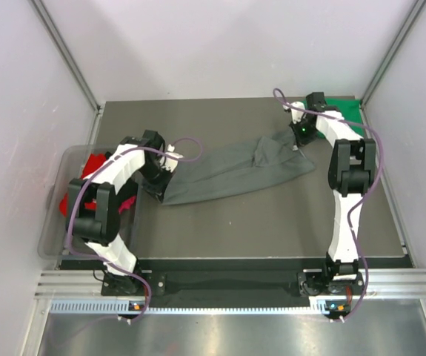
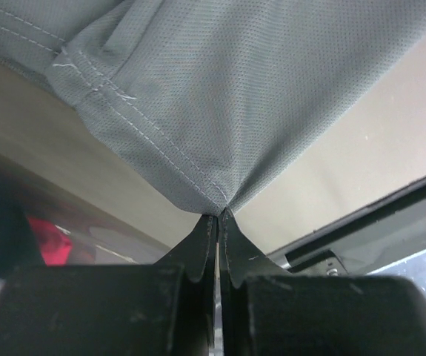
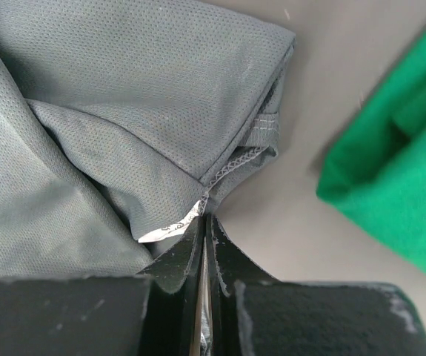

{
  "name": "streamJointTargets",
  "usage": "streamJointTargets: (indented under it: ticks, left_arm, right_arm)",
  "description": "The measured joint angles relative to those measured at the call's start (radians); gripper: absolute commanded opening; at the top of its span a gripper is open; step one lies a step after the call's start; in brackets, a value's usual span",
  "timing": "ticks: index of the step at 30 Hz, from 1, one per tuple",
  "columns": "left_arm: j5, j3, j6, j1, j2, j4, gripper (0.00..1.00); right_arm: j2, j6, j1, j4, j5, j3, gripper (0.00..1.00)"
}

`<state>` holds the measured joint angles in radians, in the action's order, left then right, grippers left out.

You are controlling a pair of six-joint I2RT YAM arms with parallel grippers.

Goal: Fold and stack the t-shirts
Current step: Fold the tshirt

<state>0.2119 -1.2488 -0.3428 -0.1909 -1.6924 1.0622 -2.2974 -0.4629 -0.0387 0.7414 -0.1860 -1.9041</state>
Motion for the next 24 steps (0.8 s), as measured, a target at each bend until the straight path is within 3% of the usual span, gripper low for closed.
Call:
streamJointTargets:
  ticks: [6, 11, 19, 23, 24]
  left_arm:
    - [0.007, 0.002, -0.001, -0.004, 0.022, 0.042, 0.0]
    - [0.034, 0.002, 0.0, -0.023, 0.022, 0.079, 0.0]
    - [0.093, 0.005, -0.008, -0.157, 0.022, 0.092, 0.01]
    - [0.15, 0.018, -0.029, -0.231, 0.018, 0.1, 0.16]
    - [0.167, 0.018, -0.034, -0.249, 0.015, 0.103, 0.31]
  right_arm:
    - [-0.02, 0.001, -0.019, 0.002, 0.014, -0.03, 0.01]
    - [-0.116, 0.002, -0.026, 0.042, 0.021, -0.196, 0.02]
    - [-0.232, -0.005, -0.069, 0.021, 0.074, -0.385, 0.02]
    - [-0.252, -0.016, -0.094, -0.031, 0.11, -0.403, 0.02]
    - [-0.262, -0.017, -0.1, -0.047, 0.116, -0.415, 0.02]
